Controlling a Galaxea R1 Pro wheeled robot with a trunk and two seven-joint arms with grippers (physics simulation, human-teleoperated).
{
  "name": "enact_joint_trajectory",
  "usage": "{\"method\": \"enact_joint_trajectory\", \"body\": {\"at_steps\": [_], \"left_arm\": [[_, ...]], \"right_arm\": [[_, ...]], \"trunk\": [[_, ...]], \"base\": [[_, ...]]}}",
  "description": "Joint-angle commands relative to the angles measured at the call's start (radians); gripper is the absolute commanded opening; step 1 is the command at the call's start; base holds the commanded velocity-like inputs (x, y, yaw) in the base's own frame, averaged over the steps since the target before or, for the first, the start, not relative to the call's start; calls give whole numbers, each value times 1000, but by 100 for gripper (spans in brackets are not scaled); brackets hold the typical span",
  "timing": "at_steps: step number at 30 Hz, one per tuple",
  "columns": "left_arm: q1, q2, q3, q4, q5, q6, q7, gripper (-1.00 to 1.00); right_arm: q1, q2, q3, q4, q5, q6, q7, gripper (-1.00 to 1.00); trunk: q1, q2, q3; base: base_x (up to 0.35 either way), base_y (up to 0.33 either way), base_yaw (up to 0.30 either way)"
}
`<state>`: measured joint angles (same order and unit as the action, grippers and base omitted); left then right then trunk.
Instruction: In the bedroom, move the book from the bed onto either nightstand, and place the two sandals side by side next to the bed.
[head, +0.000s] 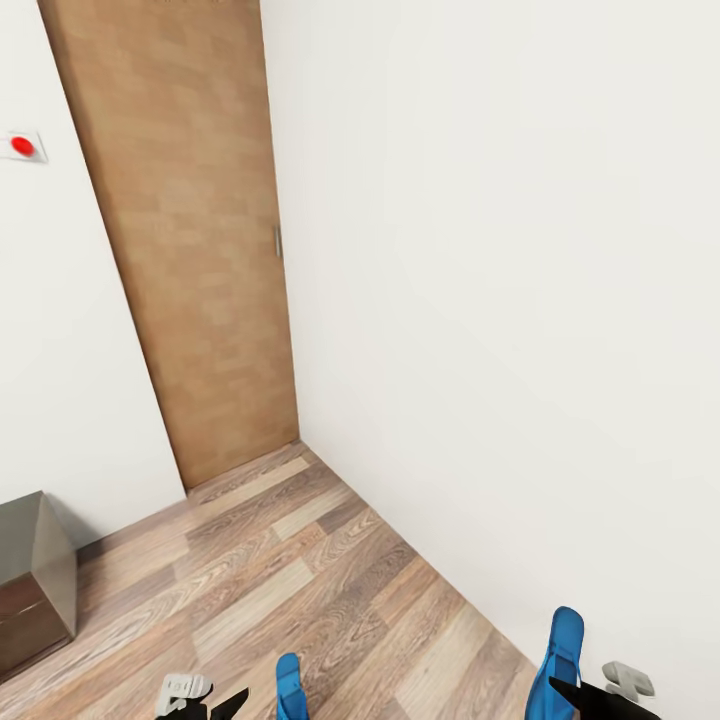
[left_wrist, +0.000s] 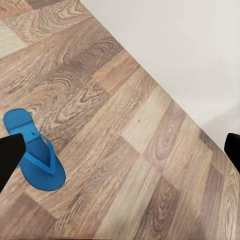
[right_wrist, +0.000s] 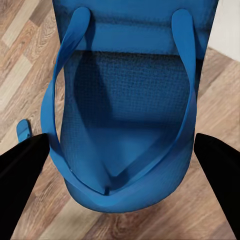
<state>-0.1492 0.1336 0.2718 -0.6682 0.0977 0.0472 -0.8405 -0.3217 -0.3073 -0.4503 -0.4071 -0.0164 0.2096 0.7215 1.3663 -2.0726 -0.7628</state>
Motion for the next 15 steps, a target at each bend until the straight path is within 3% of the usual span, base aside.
{"method": "enact_joint_trajectory", "body": {"at_steps": [1,11,15], "left_arm": [[-1,0,1,1,5,5,-5,100],[-1,0,1,1,5,5,-5,100],[-1,0,0,1,5,5,-5,100]], "right_arm": [[0,1,-7,-1,-2,10,6,-100],[0,1,-7,-1,-2,10,6,-100],[0,1,-7,-1,-2,10,6,-100]], "trunk": [[0,0,-1],[0,0,-1],[0,0,-1]], "base": [[1,-1,263],[1,0,277],[103,-78,102]]}}
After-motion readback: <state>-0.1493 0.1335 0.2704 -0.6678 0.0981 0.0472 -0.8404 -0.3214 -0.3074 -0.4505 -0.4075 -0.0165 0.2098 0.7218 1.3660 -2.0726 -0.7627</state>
